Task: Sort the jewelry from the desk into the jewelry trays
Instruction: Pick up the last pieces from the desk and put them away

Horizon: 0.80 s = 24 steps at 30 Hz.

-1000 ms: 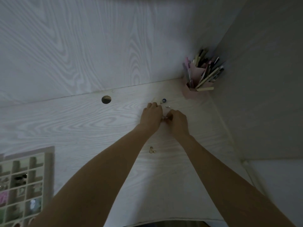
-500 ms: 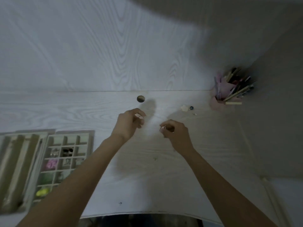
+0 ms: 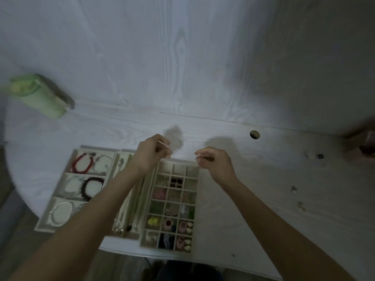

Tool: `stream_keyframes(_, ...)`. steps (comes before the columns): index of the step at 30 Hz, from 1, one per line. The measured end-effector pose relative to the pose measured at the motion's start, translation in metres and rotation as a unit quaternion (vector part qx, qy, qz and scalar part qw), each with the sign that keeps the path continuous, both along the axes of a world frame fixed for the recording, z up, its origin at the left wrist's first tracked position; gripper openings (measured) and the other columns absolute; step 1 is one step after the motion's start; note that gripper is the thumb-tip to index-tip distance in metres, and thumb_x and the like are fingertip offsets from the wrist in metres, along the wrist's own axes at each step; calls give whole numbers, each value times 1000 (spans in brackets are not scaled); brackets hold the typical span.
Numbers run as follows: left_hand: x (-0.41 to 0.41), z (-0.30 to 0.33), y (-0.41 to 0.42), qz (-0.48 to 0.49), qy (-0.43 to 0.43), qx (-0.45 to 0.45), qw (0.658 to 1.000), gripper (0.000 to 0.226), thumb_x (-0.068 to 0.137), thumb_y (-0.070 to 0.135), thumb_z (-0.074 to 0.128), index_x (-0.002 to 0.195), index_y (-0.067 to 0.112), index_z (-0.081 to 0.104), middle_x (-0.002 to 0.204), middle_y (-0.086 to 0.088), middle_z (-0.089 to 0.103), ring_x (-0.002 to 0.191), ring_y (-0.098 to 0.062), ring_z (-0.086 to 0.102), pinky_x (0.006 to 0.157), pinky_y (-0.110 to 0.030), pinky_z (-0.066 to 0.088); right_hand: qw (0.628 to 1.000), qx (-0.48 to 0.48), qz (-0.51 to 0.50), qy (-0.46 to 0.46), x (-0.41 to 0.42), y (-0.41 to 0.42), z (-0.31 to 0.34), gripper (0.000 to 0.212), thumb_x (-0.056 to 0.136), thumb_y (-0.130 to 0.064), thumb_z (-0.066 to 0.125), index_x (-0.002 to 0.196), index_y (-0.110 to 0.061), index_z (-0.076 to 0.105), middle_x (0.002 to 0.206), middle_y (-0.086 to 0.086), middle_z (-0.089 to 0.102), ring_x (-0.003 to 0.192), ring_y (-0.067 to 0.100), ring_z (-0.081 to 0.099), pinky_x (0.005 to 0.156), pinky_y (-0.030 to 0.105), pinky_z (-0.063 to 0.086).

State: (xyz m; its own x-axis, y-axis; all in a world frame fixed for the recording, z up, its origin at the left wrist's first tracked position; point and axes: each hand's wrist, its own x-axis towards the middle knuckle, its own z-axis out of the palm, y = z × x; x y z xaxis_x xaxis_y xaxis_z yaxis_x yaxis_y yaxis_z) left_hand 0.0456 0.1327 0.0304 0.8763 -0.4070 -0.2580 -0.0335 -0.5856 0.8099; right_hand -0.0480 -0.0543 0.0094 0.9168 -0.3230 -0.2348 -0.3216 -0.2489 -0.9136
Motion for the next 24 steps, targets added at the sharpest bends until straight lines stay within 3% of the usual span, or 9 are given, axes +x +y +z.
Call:
stream_keyframes(3,3,-14,13,-15,18,36,999,18,83,6,69,90,9,53,78,-6,71,72,-13,68,68,-27,52,1000,-13,-11,7,9,18,-2,17,83,-2,68,87,-18,71,77,-7,67,78,9,64,78,22,51)
stream_keyframes(6,4,-30,16,-54,-4,104,993,18,80,10,71,86,13,53,85,-2,60,80,-17,57,62,-22,44,999,-28,-20,6,14,29,0,15,82,0,68,91,-12,73,74,-12,66,72,-4,62,73,14,50)
stream_keyframes(10,4,-50,19,-131,-89,168,973,23,73,22,78,91,16,64,98,1,39,100,-20,43,81,-27,40,998,-48,-25,10,15,36,0,14,82,1,68,92,-9,73,78,-2,67,72,-2,62,74,15,52)
stream_keyframes(15,3,-53,18,-147,-95,193,966,33,71,26,79,96,16,61,111,-5,43,110,-21,37,90,-32,40,998,-52,-37,12,16,37,0,15,82,2,68,94,-6,72,73,-7,65,62,-11,60,64,7,49)
stream_keyframes(24,3,-54,28,-183,-140,195,953,45,70,31,79,107,19,57,111,-4,44,106,-21,37,83,-31,35,998,-35,-46,21,11,44,-1,15,83,-1,68,89,-14,71,78,1,68,70,5,64,72,20,55)
